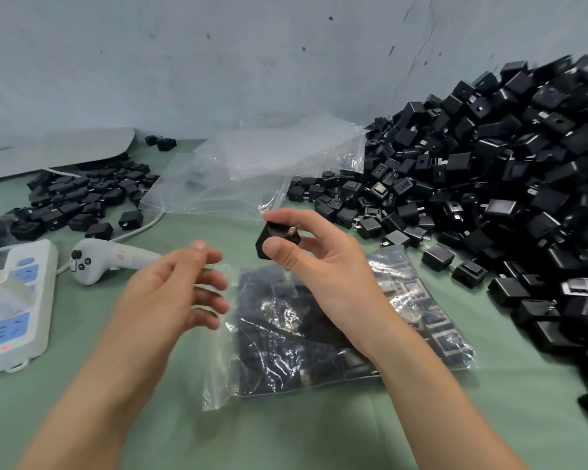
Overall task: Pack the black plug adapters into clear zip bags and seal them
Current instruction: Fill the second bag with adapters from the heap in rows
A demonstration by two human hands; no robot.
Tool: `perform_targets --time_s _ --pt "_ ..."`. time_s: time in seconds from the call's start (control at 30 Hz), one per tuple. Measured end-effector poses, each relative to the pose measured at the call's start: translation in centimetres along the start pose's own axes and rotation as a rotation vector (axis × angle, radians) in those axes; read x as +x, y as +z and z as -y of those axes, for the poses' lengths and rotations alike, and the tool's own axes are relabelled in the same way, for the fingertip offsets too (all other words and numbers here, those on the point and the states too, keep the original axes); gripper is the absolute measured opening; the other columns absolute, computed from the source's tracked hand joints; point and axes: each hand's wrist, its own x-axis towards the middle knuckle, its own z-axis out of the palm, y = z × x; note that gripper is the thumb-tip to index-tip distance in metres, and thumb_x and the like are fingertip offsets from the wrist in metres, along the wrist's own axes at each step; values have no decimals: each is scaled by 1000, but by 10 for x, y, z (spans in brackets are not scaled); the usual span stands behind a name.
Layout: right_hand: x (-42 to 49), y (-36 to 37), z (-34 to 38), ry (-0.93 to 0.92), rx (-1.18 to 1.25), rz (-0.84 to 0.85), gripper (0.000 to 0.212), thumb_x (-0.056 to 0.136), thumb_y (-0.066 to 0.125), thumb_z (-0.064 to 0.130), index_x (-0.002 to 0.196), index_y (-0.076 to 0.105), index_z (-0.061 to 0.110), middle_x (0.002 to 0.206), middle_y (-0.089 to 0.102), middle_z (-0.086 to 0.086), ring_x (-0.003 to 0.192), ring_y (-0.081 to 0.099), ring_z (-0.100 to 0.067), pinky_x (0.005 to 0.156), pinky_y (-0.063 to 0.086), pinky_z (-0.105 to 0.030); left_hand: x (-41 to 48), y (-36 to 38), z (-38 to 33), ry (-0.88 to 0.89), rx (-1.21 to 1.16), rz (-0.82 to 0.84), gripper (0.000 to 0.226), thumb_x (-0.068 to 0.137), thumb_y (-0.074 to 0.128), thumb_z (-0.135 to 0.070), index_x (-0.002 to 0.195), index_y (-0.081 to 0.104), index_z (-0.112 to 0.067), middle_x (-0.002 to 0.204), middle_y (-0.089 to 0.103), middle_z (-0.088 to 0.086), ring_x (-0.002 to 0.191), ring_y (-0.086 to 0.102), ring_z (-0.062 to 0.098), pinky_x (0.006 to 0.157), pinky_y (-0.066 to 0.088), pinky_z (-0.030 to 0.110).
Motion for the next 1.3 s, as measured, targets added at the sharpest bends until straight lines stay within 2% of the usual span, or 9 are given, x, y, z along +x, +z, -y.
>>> perform_targets --time_s 0.13,0.43,0.57,0.73,0.8,0.93,1.07,1.2,1.3 --pt "-1 12 -1 -87 -58 59 29 83 80 27 105 71 42 121 61 10 115 61 -12 95 52 -41 -10 17 -9 -83 -112 245 37 79 65 -61 85 79 -28 82 72 8 60 64 20 44 48 26" --pt "-2 33 -4 -156 -201 147 42 87 76 19 124 68 37 142 51 23 135 43 2 111 37 -30 -14 12 -9 -90 -408 269 21 84 62 -36 88 78 -23 83 70 2 78 69 14 75 61 32" --pt "-4 35 -8 -123 -272 260 55 92 61 32 140 47 54 144 42 37 127 52 0 110 42 -35 -8 0 -6 -146 -456 133 25 95 53 -20 103 77 -20 80 70 4 74 72 19 66 59 28" --pt "5 8 -11 -105 -300 -4 49 100 50 28 144 42 49 138 49 34 113 59 -7 99 52 -25 -1 -32 11 -217 23 -129 23 102 45 -9 118 62 -7 88 66 8 63 67 15 51 56 20" --pt "6 -7 -14 -99 -404 -117 44 102 46 26 142 47 45 134 54 32 100 61 -19 89 55 -19 -4 -38 19 -302 132 -75 20 101 48 -8 114 62 -2 87 67 12 65 61 18 48 53 17" --pt "4 -20 -21 -67 -636 -158 40 103 42 26 137 51 43 128 54 27 75 48 9 79 43 -22 -13 -37 25 -342 102 209 21 98 56 -12 104 76 -11 96 76 11 70 63 14 55 53 19" --pt "3 -17 -23 -49 -761 -157 38 102 41 22 135 55 34 129 52 20 122 46 -7 106 41 -40 -16 -31 27 -302 81 472 32 80 69 -33 110 76 -26 109 75 9 87 67 14 74 56 23" --pt "5 -13 -23 -47 -755 -168 36 102 42 21 132 57 33 132 52 17 123 44 -8 102 43 -42 -18 -24 26 -260 110 441 31 72 72 -40 102 78 -35 103 77 -1 89 74 11 72 55 16" --pt "6 -13 -25 -53 -753 -182 35 102 42 21 131 58 33 132 51 17 121 43 -7 101 43 -42 -16 -21 27 -267 129 333 20 92 64 -25 106 78 -25 95 78 0 79 71 8 68 57 18"
